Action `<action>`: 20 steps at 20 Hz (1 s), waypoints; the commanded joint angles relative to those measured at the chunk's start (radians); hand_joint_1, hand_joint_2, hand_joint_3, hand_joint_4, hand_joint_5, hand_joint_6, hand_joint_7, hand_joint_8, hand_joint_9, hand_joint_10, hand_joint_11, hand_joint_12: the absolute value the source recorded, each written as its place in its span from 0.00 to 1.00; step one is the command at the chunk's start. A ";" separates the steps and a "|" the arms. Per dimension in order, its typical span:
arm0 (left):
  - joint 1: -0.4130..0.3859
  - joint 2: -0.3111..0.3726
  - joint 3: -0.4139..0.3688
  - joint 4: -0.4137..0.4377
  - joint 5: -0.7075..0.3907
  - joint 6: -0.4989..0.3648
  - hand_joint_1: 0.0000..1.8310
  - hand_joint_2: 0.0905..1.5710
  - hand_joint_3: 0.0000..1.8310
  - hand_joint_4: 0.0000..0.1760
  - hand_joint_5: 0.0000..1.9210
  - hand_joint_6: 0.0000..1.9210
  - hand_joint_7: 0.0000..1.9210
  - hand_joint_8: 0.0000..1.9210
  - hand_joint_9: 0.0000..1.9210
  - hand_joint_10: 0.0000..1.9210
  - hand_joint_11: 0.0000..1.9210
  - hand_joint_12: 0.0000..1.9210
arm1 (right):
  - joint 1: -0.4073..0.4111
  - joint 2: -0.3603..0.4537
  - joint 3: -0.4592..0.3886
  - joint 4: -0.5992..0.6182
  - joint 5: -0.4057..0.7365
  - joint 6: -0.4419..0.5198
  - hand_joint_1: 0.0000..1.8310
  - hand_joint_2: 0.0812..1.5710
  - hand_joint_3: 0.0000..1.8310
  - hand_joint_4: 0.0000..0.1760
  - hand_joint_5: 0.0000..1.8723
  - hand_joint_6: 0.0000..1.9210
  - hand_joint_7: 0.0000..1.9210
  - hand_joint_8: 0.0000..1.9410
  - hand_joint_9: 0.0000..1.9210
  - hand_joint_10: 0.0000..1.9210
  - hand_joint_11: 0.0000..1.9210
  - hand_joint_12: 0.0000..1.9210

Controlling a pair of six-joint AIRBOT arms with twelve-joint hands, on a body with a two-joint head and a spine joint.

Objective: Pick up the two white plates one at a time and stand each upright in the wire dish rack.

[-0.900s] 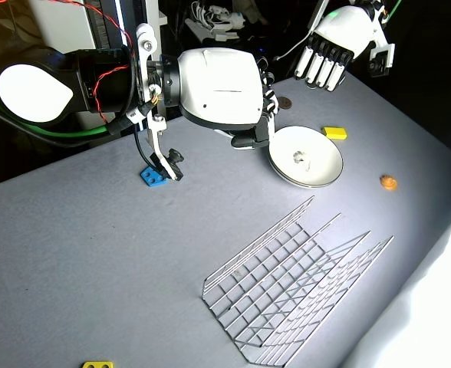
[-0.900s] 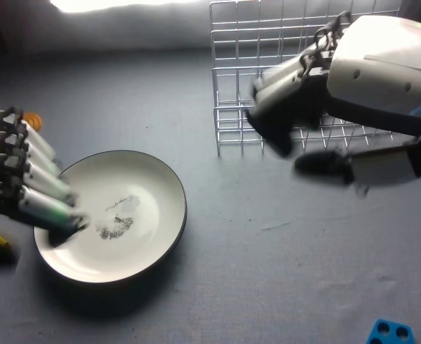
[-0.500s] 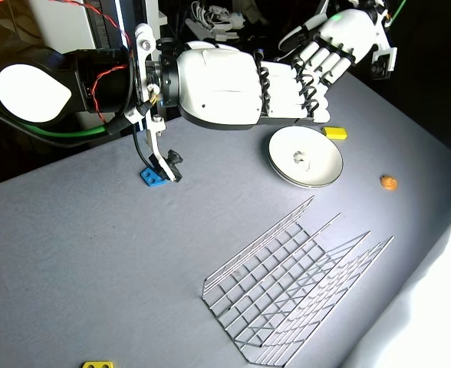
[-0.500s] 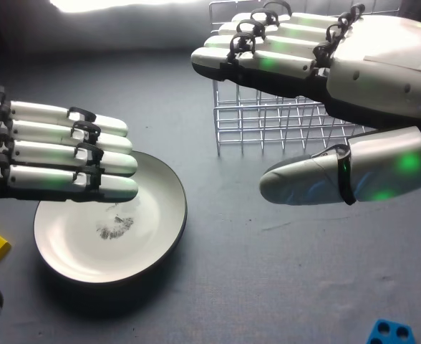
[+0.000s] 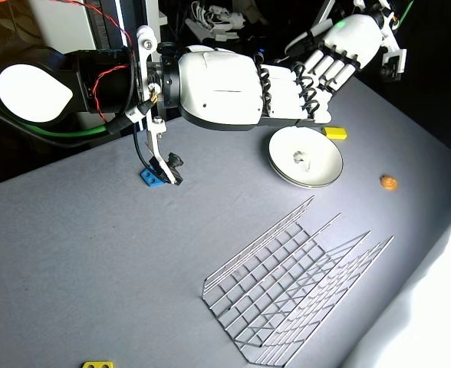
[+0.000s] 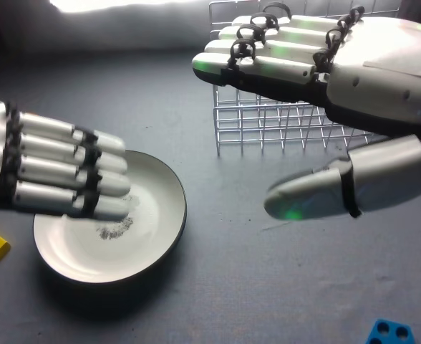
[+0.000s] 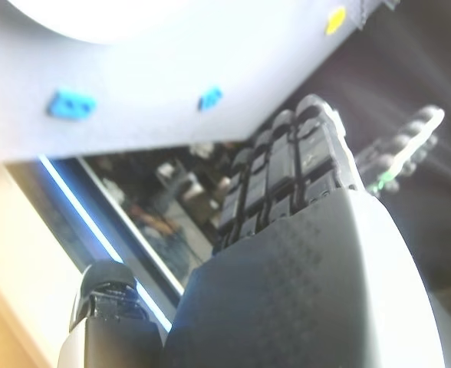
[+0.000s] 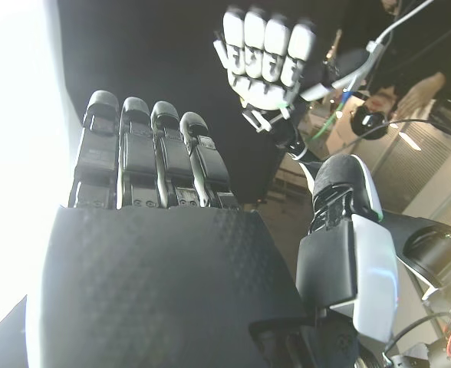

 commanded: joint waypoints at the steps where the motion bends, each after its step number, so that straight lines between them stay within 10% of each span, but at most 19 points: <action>1: -0.008 0.001 0.003 -0.081 -0.041 -0.001 0.00 0.65 0.00 0.00 0.00 0.00 0.00 0.00 0.00 0.00 0.00 0.00 | 0.006 0.003 -0.004 0.029 0.125 0.003 0.14 0.61 0.00 0.00 0.00 0.00 0.00 0.00 0.00 0.00 0.00 0.00; 6: 0.117 -0.043 0.023 -0.081 0.021 0.018 0.00 0.66 0.00 0.00 0.00 0.00 0.00 0.00 0.00 0.00 0.00 0.00 | -0.016 0.004 0.012 0.029 0.187 0.054 0.47 0.59 0.00 0.00 0.00 0.00 0.00 0.00 0.00 0.00 0.00 0.00; 20: 0.251 -0.118 0.143 -0.146 0.144 0.058 0.00 0.65 0.00 0.00 0.00 0.00 0.00 0.00 0.00 0.00 0.00 0.00 | -0.026 -0.010 0.045 -0.122 0.171 0.118 0.69 0.63 0.00 0.00 0.00 0.00 0.00 0.00 0.00 0.00 0.03 0.03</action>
